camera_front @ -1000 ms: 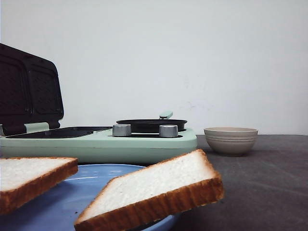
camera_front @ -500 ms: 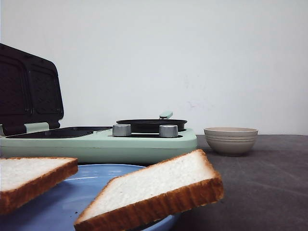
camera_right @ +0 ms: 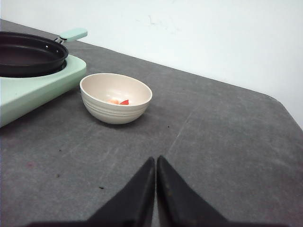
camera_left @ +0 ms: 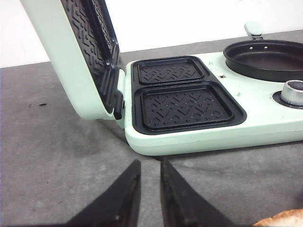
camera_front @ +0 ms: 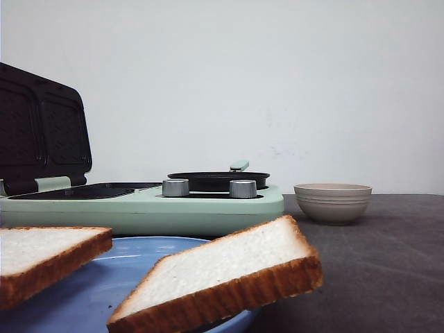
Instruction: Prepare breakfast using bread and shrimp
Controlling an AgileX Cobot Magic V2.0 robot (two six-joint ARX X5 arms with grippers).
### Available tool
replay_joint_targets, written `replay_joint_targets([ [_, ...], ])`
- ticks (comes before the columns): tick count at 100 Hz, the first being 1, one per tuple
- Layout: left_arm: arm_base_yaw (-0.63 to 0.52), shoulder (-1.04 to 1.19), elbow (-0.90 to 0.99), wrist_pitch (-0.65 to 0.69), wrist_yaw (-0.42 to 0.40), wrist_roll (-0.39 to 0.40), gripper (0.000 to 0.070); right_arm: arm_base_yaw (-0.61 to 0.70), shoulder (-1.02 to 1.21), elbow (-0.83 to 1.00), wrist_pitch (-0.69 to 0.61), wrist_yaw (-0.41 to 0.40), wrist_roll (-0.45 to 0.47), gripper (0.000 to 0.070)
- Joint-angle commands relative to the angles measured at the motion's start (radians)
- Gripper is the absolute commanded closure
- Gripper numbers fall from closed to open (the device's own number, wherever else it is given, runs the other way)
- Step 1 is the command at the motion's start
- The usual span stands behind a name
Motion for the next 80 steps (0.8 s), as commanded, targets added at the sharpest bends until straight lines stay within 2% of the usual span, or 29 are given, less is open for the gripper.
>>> replay_joint_targets([
  [1, 0.002, -0.002, -0.018, -0.005, 0.0, -0.021, 0.07, -0.002, 0.0, -0.003, 0.011, -0.003, 0.036, 0.07],
  [14, 0.002, -0.002, -0.018, -0.005, 0.0, -0.05, 0.07, -0.002, 0.0, -0.003, 0.011, -0.003, 0.051, 0.07],
  [55, 0.002, -0.002, -0.017, -0.004, 0.0, -0.053, 0.07, -0.002, 0.0, -0.003, 0.016, -0.003, 0.052, 0.07],
  [80, 0.002, -0.002, -0.017, -0.005, 0.001, -0.066, 0.07, -0.002, 0.0, -0.003, 0.016, -0.003, 0.139, 0.07],
])
